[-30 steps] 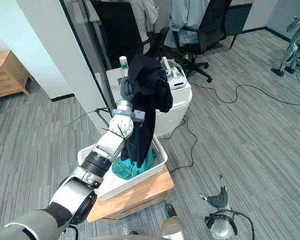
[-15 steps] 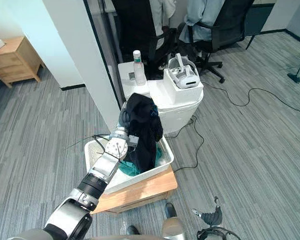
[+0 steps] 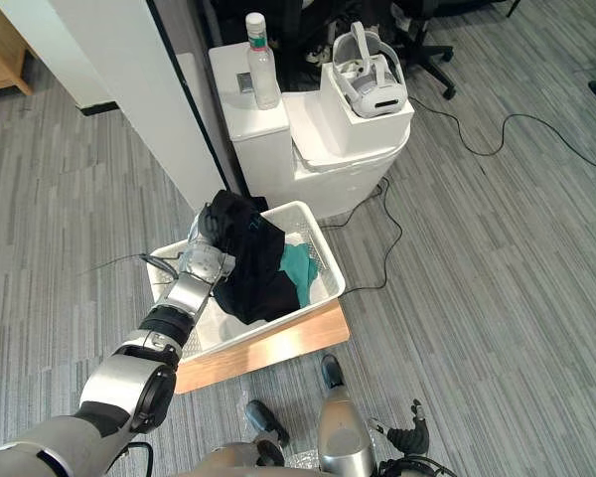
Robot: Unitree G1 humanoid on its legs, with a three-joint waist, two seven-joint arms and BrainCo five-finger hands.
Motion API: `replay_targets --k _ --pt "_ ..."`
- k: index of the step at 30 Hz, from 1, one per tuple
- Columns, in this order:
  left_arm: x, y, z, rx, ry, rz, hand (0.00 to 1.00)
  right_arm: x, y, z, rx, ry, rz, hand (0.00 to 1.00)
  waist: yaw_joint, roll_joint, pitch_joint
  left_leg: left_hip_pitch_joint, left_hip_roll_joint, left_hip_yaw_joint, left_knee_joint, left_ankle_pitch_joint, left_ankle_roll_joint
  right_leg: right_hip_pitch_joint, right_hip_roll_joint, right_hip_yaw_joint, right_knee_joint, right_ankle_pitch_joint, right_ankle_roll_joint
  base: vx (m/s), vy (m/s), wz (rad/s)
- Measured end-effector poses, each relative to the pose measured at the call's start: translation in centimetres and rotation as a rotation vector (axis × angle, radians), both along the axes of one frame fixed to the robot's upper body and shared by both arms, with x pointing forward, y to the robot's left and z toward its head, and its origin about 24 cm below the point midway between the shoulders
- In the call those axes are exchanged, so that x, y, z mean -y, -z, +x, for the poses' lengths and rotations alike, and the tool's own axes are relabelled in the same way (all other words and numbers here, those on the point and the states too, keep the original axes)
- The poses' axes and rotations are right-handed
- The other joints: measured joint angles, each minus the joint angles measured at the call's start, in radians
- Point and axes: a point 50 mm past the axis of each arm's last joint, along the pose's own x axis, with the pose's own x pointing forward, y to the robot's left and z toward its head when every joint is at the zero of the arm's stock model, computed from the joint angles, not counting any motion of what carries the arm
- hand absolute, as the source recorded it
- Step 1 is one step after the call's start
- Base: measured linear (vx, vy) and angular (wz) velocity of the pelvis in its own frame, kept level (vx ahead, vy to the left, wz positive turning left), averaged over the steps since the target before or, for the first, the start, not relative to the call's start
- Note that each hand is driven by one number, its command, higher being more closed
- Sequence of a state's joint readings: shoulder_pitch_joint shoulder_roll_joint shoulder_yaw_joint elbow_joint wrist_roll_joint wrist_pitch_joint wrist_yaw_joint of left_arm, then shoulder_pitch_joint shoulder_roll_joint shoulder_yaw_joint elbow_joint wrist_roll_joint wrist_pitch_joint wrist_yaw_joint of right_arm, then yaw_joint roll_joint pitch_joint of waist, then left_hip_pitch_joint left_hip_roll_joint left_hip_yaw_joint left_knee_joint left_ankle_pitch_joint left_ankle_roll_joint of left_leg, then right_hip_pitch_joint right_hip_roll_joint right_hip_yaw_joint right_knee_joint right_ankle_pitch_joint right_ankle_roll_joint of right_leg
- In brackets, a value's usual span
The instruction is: Tidy the bed and pick cloth on bed and put in laundry
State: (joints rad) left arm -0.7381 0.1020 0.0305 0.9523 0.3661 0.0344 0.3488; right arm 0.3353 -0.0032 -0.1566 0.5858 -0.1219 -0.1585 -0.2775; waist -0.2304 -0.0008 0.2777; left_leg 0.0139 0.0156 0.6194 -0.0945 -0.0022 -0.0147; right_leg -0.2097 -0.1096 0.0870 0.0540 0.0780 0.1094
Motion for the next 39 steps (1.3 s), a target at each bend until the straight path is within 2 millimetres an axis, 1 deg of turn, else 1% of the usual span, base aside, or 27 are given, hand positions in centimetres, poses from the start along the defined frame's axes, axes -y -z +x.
replay_targets --k 2,3,4,6,7,8,10,12,15,16,17,19,21,22,23,25,27,28,29,31,34,36,37,38,39 --pt "-0.3 1.2 -0.5 -0.044 -0.025 -0.039 0.00 0.0 -0.1 0.4 0.010 -0.007 0.004 0.00 0.000 0.000 0.012 0.005 0.003 0.011 0.000 0.001 0.001 -0.001 0.004 0.001 0.003 -0.002 -0.003 0.04 -0.075 -0.14" --pt "-0.2 2.3 -1.0 -0.081 -0.040 -0.079 0.00 -0.1 -0.1 0.7 0.016 -0.022 0.010 0.00 0.000 0.003 0.015 0.008 0.005 0.016 0.000 0.000 0.000 -0.001 0.006 0.001 0.007 -0.007 -0.004 0.03 -0.055 -0.07" --pt "-0.1 2.7 -1.3 -0.093 -0.048 -0.105 0.00 -0.1 -0.1 0.8 0.016 -0.026 0.012 0.00 0.000 0.004 0.016 0.011 0.005 0.018 0.000 0.000 -0.001 -0.001 0.007 0.001 0.011 -0.010 -0.004 0.04 -0.066 -0.05" --pt "0.7 4.8 -2.6 -0.152 -0.061 -0.207 0.00 -0.1 -0.1 1.2 0.019 -0.041 0.010 0.00 0.005 0.004 0.016 0.025 0.010 0.019 0.000 -0.004 -0.006 0.007 0.012 -0.001 0.027 -0.021 -0.008 0.04 -0.063 0.00" --pt "0.9 5.1 -2.8 -0.165 -0.061 -0.225 0.00 -0.1 -0.2 1.3 0.021 -0.042 0.011 0.00 0.007 0.004 0.016 0.027 0.011 0.019 0.000 -0.004 -0.006 0.007 0.012 -0.001 0.032 -0.026 -0.008 0.04 -0.070 0.03" --pt "1.3 6.1 -3.5 -0.194 -0.065 -0.275 0.00 0.0 -0.1 1.5 0.020 -0.045 0.009 0.00 0.011 0.004 0.016 0.034 0.011 0.015 0.000 -0.005 -0.007 0.013 0.012 -0.003 0.037 -0.034 -0.008 0.03 -0.058 0.04" --pt "1.3 7.4 -4.5 -0.228 -0.088 -0.333 0.00 0.2 0.0 1.9 0.014 -0.052 0.005 0.00 0.012 0.005 0.015 0.044 0.015 0.012 0.000 -0.004 -0.008 0.023 0.014 -0.010 0.040 -0.037 -0.011 0.02 -0.058 0.06" --pt "1.5 8.2 -5.7 -0.228 -0.076 -0.377 0.00 0.3 0.2 2.2 0.000 -0.056 0.004 0.00 0.012 0.009 0.013 0.055 0.018 -0.008 0.000 -0.003 -0.010 0.042 0.014 -0.034 0.040 -0.042 -0.014 0.01 -0.064 0.24" --pt "1.8 7.3 -6.9 -0.135 -0.001 -0.426 0.00 0.7 0.5 2.1 -0.020 -0.054 0.001 0.00 0.026 0.022 0.010 0.058 0.019 -0.047 0.000 0.002 -0.017 0.069 0.006 -0.062 0.026 -0.043 -0.015 0.00 -0.048 0.33" --pt "1.6 6.9 -7.6 -0.094 0.019 -0.453 0.00 0.9 0.6 1.9 -0.029 -0.059 -0.001 0.00 0.029 0.031 0.004 0.060 0.019 -0.059 0.000 0.002 -0.017 0.079 0.004 -0.074 0.020 -0.043 -0.015 0.00 -0.029 0.27" --pt "1.4 6.8 -8.0 -0.080 0.022 -0.463 0.00 0.9 0.6 1.9 -0.033 -0.061 -0.001 0.00 0.029 0.035 0.001 0.061 0.018 -0.065 0.000 0.002 -0.017 0.086 0.003 -0.083 0.015 -0.043 -0.015 0.00 -0.028 0.27" --pt "-0.1 6.5 -9.5 -0.031 0.020 -0.505 0.00 1.4 0.7 1.5 -0.051 -0.069 -0.006 0.00 0.031 0.057 -0.022 0.071 0.019 -0.082 0.000 0.002 -0.017 0.111 0.001 -0.100 0.001 -0.043 -0.015 0.01 -0.024 0.22" --pt "-1.1 6.1 -10.3 0.006 0.003 -0.518 0.00 1.6 0.7 1.3 -0.058 -0.066 -0.008 0.00 0.037 0.071 -0.040 0.074 0.019 -0.094 0.000 0.003 -0.017 0.123 0.001 -0.112 -0.008 -0.043 -0.015 0.01 -0.026 0.16" --pt "-1.8 5.6 -10.5 0.037 0.004 -0.513 0.00 1.8 0.8 1.1 -0.063 -0.070 -0.004 0.00 0.055 0.078 -0.044 0.082 0.020 -0.098 0.000 0.003 -0.017 0.137 0.001 -0.116 -0.015 -0.043 -0.015 0.01 -0.027 0.11" --pt "-2.0 5.3 -10.6 0.048 0.003 -0.514 0.00 1.9 0.8 1.0 -0.067 -0.072 -0.005 0.00 0.056 0.079 -0.046 0.087 0.021 -0.099 0.000 0.003 -0.017 0.145 0.002 -0.117 -0.020 -0.043 -0.015 0.00 -0.024 0.10" --pt "-3.5 4.8 -11.2 0.092 -0.040 -0.521 0.00 1.9 0.9 0.8 -0.074 -0.073 -0.002 0.00 0.062 0.080 -0.065 0.094 0.022 -0.117 0.000 0.003 -0.016 0.165 0.001 -0.134 -0.033 -0.042 -0.015 -0.01 -0.022 0.18" --pt "-4.3 4.9 -11.7 0.099 -0.060 -0.520 0.00 1.8 1.0 0.7 -0.081 -0.076 0.004 0.00 0.064 0.079 -0.081 0.095 0.022 -0.133 0.000 0.003 -0.016 0.175 0.001 -0.145 -0.042 -0.042 -0.015 0.00 -0.017 0.16" --pt "-4.6 4.8 -12.0 0.104 -0.066 -0.520 0.00 1.8 1.0 0.7 -0.082 -0.082 0.011 0.00 0.076 0.077 -0.086 0.099 0.022 -0.138 0.000 0.003 -0.016 0.181 0.001 -0.147 -0.045 -0.042 -0.015 0.00 -0.016 0.10" --pt "-4.7 4.8 -12.2 0.105 -0.070 -0.526 0.00 1.8 1.0 0.7 -0.084 -0.082 0.012 0.00 0.079 0.075 -0.086 0.101 0.022 -0.142 0.000 0.003 -0.016 0.188 0.001 -0.151 -0.048 -0.042 -0.015 0.00 -0.018 0.15" --pt "-5.1 5.1 -12.9 0.097 -0.081 -0.532 0.00 1.8 1.1 0.6 -0.092 -0.078 0.016 0.00 0.081 0.070 -0.092 0.104 0.022 -0.154 0.000 0.003 -0.016 0.204 -0.001 -0.169 -0.059 -0.042 -0.015 0.00 -0.013 0.19" --pt "-6.3 6.5 -14.9 0.051 -0.144 -0.539 0.00 2.0 1.2 0.6 -0.104 -0.064 0.030 0.00 0.087 0.065 -0.111 0.105 0.023 -0.157 0.000 0.003 -0.016 0.207 0.000 -0.171 -0.064 -0.042 -0.015 0.00 -0.003 0.02" --pt "-7.1 7.2 -16.0 0.029 -0.188 -0.541 0.00 2.2 1.4 0.4 -0.120 -0.048 0.038 0.00 0.106 0.063 -0.118 0.106 0.023 -0.161 0.000 0.003 -0.016 0.214 0.001 -0.174 -0.069 -0.042 -0.015 0.00 -0.008 0.08" --pt "-7.6 7.8 -16.9 0.008 -0.215 -0.536 0.00 2.2 1.5 0.2 -0.128 -0.037 0.042 0.00 0.108 0.062 -0.120 0.108 0.022 -0.176 0.000 0.003 -0.015 0.227 0.000 -0.190 -0.076 -0.042 -0.015 0.00 -0.015 0.22" --pt "-7.7 8.1 -17.4 -0.006 -0.227 -0.534 0.00 2.2 1.5 0.2 -0.129 -0.034 0.044 0.00 0.109 0.062 -0.123 0.108 0.023 -0.182 0.000 0.003 -0.015 0.230 0.000 -0.196 -0.077 -0.042 -0.015 0.00 -0.018 0.24" --pt "-8.1 9.0 -18.5 -0.050 -0.246 -0.519 0.00 2.2 1.5 0.3 -0.124 -0.024 0.048 0.00 0.112 0.060 -0.124 0.115 0.024 -0.184 0.000 0.003 -0.015 0.239 0.000 -0.197 -0.079 -0.042 -0.015 -0.01 -0.013 0.09"
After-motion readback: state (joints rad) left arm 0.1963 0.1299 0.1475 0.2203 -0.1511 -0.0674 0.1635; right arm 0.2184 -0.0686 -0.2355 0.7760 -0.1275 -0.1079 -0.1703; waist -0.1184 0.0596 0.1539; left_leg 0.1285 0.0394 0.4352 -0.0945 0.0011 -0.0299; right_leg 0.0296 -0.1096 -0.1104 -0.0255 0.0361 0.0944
